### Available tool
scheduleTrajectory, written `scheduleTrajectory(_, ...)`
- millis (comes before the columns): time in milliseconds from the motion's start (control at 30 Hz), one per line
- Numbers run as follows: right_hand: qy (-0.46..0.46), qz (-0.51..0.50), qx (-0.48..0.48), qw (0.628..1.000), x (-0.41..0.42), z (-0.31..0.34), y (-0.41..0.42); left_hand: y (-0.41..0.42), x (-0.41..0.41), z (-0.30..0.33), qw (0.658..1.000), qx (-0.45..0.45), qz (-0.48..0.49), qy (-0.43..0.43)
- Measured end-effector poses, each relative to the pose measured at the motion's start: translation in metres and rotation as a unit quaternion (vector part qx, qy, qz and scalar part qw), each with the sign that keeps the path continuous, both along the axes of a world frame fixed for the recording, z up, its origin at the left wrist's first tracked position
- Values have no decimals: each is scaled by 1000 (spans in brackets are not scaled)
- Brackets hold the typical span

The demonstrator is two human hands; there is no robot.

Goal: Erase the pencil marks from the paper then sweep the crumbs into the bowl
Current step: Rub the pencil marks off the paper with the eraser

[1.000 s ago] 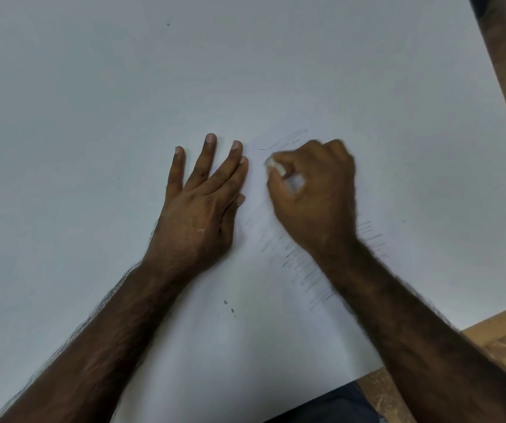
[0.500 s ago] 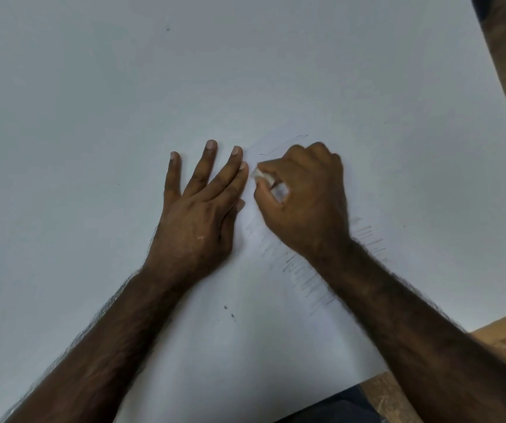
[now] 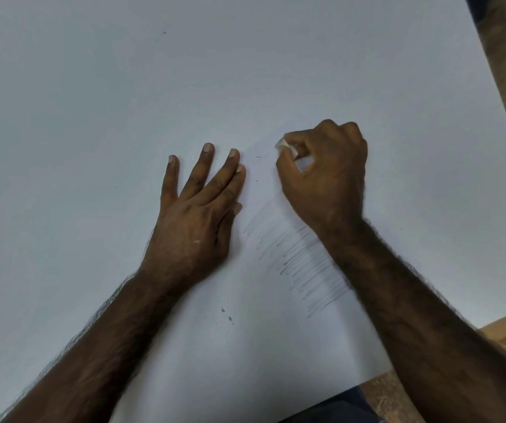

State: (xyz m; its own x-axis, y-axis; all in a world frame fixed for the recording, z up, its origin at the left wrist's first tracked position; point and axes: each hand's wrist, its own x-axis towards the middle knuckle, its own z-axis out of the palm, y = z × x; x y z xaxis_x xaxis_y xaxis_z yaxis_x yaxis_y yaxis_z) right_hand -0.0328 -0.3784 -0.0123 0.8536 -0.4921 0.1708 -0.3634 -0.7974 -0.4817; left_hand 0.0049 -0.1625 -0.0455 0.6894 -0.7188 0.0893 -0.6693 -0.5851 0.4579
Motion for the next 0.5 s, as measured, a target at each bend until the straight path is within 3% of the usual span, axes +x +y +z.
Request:
scheduleTrajectory(200,24,83,31,996,-14,3,23,1,0,4,1000,16,-6,5)
scheduleTrajectory(500,23,87,47,995,-18,-2,22,2,0,10,998,63,-25,6)
